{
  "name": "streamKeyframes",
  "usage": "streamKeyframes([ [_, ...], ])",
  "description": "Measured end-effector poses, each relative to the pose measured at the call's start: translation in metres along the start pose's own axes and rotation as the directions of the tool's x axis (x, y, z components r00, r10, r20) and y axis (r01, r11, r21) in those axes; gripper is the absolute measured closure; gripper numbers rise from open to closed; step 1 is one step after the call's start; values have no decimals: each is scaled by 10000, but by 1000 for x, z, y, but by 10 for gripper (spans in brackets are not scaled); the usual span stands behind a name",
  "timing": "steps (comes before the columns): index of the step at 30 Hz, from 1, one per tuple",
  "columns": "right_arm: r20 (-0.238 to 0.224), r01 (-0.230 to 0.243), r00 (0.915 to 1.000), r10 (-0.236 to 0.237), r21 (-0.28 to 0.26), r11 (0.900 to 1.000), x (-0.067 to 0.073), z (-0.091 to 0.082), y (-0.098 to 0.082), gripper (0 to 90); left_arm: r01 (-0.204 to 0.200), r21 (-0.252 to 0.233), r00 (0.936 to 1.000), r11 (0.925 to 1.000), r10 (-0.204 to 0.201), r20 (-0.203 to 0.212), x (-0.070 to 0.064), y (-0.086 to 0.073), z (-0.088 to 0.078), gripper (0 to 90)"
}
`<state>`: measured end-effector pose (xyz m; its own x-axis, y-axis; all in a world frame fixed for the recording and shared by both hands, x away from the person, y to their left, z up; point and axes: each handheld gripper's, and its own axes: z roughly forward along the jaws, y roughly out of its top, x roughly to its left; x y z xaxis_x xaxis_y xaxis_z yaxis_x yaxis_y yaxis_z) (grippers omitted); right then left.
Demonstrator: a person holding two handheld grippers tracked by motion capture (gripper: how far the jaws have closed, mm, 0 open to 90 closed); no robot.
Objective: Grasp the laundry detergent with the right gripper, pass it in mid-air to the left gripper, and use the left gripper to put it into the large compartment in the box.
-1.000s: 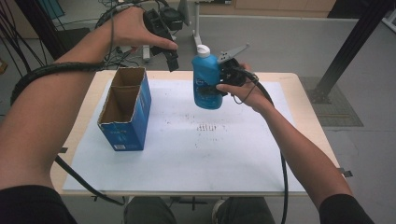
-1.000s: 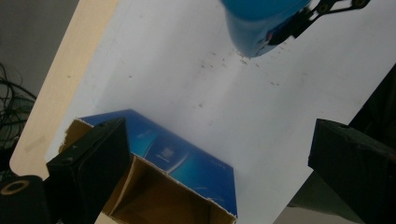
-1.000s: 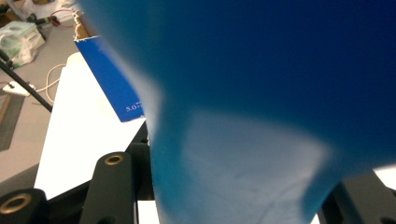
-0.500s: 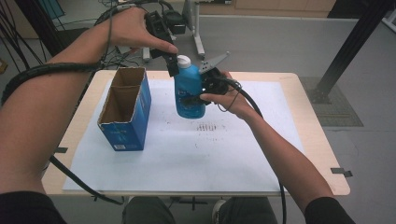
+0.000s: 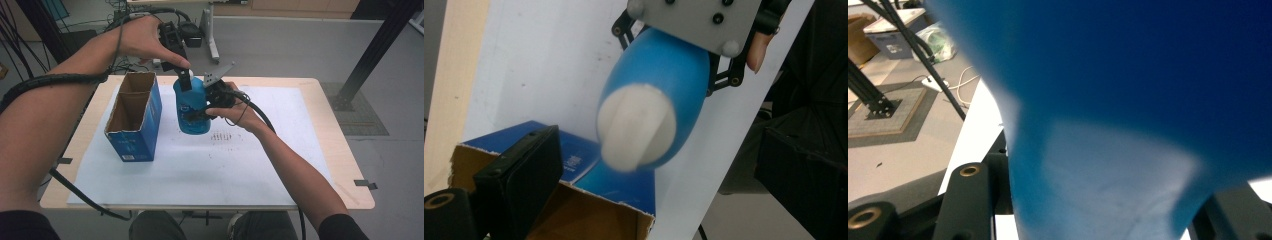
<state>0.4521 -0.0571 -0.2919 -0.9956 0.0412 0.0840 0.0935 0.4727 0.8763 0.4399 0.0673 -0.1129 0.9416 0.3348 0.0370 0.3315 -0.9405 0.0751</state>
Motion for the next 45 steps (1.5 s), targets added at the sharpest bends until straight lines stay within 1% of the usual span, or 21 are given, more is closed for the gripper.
streamKeyframes([
  [3, -197, 164, 9997, -165, -14, 9999, 3, 2, 0, 438, -143, 97, 9998, 9999, 142, 112, -1, 1, 4, 57],
  [4, -197, 164, 9997, -165, -14, 9999, 3, 2, 0, 438, -143, 97, 9998, 9999, 142, 112, -1, 1, 4, 57],
  [5, -229, 240, 9994, -241, -24, 9997, 5, 2, 1, 438, -271, 178, 9995, 9995, 268, 173, -1, 2, 7, 57],
  [8, -272, 312, 9991, -314, -74, 9995, 7, 2, 2, 439, -302, 204, 9994, 9993, 298, 193, -1, 2, 9, 56],
  [9, -299, 348, 9989, -351, -103, 9993, 7, 2, 3, 439, -344, 207, 9991, 9992, 338, 268, -2, 2, 10, 56],
  [19, -244, 563, 9981, -567, -148, 9983, 10, -2, 9, 439, -486, 296, 9977, 9984, 471, 478, -2, 1, 19, 56],
  [21, -224, 631, 9977, -635, -157, 9979, 10, -2, 11, 439, -533, 291, 9975, 9982, 519, 484, -2, 1, 19, 56],
  [28, -249, 718, 9971, -725, -270, 9971, 10, -3, 18, 439, -501, 237, 9977, 9985, 490, 468, -3, 0, 19, 56],
  [31, -257, 723, 9970, -731, -299, 9969, 10, -3, 18, 439, -514, 224, 9975, 9984, 502, 499, -4, 0, 19, 56],
  [35, -235, 750, 9968, -758, -321, 9967, 11, -4, 19, 438, -518, 359, 9975, 9980, 500, 495, -5, 1, 19, 56],
  [38, -177, 736, 9971, -742, -350, 9967, 11, -6, 19, 438, -582, 365, 9972, 9976, 564, 488, -6, 2, 19, 56],
  [43, -180, 748, 9970, -757, -442, 9962, 11, -9, 20, 438, -555, 369, 9975, 9978, 538, 457, -8, 3, 19, 56],
  [45, -148, 741, 9971, -748, -449, 9962, 11, -10, 20, 438, -617, 347, 9972, 9975, 601, 452, -8, 3, 19, 56],
])
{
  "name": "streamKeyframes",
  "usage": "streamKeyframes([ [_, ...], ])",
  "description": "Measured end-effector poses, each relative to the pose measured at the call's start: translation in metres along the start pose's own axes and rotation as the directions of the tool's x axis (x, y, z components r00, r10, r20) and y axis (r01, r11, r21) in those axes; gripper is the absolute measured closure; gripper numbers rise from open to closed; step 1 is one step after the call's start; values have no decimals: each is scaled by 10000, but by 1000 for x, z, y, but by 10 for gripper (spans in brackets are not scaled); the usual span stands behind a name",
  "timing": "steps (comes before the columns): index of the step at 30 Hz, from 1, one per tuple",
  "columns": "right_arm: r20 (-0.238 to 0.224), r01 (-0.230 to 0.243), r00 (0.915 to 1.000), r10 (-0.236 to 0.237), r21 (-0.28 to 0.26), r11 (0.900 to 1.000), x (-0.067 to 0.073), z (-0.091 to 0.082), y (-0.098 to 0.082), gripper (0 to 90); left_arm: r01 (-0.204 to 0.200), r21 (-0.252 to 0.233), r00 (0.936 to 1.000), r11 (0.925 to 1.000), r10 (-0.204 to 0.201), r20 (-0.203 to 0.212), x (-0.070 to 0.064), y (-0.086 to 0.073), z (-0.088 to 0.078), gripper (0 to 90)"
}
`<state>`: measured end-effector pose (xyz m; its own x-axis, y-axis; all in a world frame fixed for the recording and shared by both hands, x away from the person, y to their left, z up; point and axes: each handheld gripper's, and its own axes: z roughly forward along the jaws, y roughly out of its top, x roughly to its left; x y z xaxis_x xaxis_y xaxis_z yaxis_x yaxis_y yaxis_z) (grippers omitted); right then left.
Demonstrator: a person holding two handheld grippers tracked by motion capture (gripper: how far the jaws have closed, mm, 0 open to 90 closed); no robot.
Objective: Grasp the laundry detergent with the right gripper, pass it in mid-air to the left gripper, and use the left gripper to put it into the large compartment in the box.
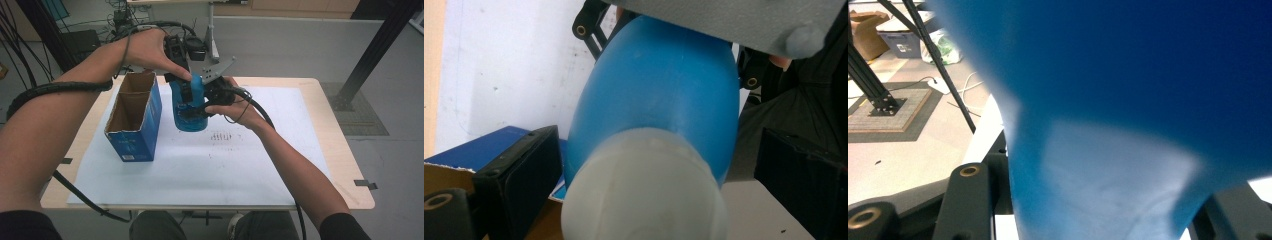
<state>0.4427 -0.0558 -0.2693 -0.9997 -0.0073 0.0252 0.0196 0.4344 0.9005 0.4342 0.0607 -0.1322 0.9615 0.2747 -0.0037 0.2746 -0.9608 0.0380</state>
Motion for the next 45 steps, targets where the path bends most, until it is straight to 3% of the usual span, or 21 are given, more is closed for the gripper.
streamKeyframes([
  [45, 39, 81, 10000, -81, 63, 9999, 0, 3, 0, 437, -154, 59, 9998, 9999, 155, -99, 0, 0, 2, 57],
])
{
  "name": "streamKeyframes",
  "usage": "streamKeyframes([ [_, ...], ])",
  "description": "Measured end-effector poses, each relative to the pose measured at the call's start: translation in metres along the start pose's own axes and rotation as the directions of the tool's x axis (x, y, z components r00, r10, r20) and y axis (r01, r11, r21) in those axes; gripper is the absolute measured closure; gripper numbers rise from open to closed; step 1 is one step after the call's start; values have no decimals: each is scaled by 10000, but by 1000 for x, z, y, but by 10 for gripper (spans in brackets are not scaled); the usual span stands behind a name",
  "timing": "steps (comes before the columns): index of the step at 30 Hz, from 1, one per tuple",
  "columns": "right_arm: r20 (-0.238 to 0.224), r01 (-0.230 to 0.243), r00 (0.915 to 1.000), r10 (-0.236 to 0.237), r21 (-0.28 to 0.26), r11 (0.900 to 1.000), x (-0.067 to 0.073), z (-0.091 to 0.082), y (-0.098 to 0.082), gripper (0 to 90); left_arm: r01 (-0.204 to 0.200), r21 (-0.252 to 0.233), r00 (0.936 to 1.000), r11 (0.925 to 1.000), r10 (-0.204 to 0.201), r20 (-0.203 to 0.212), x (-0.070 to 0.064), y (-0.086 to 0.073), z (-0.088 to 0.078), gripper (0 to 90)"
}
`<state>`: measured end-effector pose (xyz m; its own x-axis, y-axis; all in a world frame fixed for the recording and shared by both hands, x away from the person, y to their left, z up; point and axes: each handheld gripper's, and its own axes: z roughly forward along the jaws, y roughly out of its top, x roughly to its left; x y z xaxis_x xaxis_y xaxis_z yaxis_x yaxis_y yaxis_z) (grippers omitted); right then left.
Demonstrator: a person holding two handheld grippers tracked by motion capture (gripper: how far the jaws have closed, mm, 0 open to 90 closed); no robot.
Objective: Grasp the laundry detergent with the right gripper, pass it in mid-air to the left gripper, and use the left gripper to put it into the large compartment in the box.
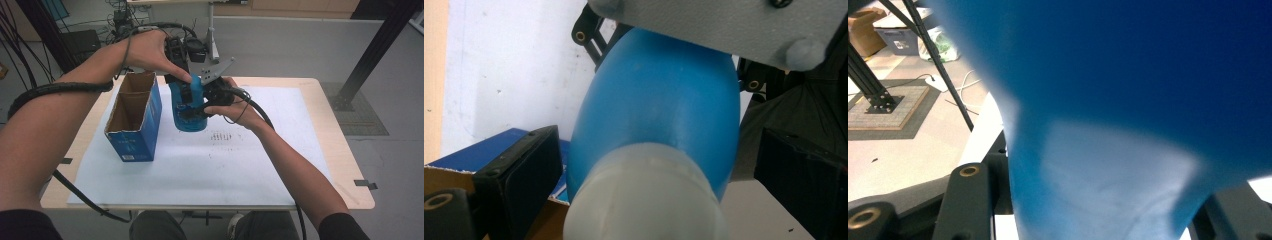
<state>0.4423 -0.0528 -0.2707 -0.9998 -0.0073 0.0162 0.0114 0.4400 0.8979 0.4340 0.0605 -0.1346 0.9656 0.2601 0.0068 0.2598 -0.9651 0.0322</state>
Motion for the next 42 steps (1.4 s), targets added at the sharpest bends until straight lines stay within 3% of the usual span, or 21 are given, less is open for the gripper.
streamKeyframes([
  [42, 54, 46, 10000, -46, -33, 10000, 1, -4, -1, 436, -189, 92, 9998, 9998, 190, -43, -2, 4, 0, 58],
])
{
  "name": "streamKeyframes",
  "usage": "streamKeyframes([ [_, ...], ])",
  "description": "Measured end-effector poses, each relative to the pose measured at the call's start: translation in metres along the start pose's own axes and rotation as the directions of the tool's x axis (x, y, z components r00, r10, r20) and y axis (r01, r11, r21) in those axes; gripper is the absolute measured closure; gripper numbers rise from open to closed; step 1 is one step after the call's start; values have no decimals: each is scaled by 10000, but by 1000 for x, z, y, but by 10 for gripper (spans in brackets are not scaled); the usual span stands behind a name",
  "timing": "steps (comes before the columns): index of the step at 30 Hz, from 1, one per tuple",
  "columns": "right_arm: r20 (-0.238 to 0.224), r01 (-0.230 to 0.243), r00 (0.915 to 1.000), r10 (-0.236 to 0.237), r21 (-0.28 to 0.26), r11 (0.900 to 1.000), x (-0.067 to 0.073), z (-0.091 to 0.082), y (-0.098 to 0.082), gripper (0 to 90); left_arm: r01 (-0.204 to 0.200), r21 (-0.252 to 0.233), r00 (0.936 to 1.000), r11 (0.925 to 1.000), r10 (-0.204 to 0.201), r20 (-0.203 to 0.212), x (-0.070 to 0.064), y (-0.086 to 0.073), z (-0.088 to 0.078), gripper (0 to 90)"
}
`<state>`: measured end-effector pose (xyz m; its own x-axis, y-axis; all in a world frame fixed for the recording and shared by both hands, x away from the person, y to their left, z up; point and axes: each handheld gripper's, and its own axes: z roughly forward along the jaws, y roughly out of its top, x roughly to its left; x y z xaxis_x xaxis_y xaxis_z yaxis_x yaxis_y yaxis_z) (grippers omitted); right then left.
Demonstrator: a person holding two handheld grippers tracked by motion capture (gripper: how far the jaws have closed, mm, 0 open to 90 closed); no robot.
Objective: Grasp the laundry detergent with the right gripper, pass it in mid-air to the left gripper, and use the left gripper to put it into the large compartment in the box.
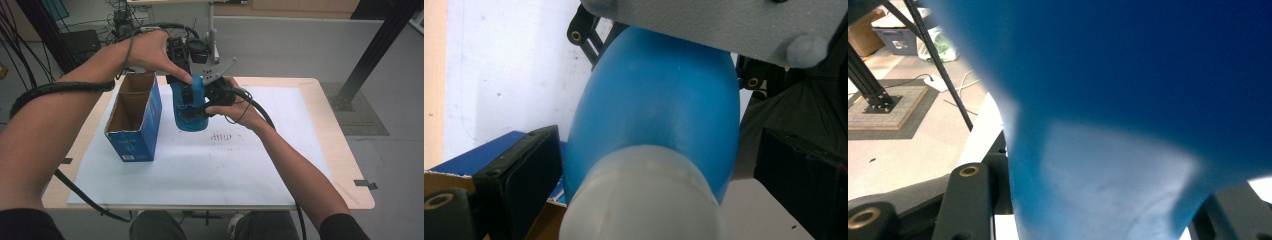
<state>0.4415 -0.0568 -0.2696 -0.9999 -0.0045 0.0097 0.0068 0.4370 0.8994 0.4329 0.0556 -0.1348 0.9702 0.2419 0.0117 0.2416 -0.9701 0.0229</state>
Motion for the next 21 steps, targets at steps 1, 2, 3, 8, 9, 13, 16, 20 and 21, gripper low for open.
streamKeyframes([
  [1, 0, 0, 10000, 0, 0, 10000, 0, 0, 0, 436, 0, 0, 10000, 10000, 0, 0, 0, 0, 0, 58],
  [2, -25, -3, 10000, 3, -5, 10000, 0, 0, 0, 436, -19, -1, 10000, 10000, 19, 6, 0, 0, 0, 59],
  [3, -25, -3, 10000, 3, -5, 10000, 0, 0, 0, 436, -32, 7, 10000, 10000, 32, 21, 0, 0, 0, 59],
  [8, -75, -2, 10000, 2, 11, 10000, 1, 0, 0, 436, -46, -2, 10000, 10000, 46, -5, 0, 1, 1, 60],
  [9, -64, 29, 10000, -29, 25, 10000, 1, 0, 0, 436, -58, -3, 10000, 10000, 58, -4, 0, 1, 1, 60],
  [13, -79, 78, 9999, -78, 19, 10000, 1, 1, 0, 436, -105, 25, 9999, 9999, 105, -3, 1, 1, 3, 61],
  [16, -93, 84, 9999, -84, 17, 10000, 1, 1, 0, 436, -65, 49, 10000, 10000, 65, 9, 1, 0, 2, 61],
  [20, -84, 80, 9999, -80, 15, 10000, 1, 2, 1, 436, -52, 27, 10000, 10000, 52, -17, 1, 0, 2, 61],
  [21, -95, 79, 9999, -79, 8, 10000, 1, 2, 1, 436, -58, 32, 10000, 10000, 58, -4, 1, 0, 1, 61],
])
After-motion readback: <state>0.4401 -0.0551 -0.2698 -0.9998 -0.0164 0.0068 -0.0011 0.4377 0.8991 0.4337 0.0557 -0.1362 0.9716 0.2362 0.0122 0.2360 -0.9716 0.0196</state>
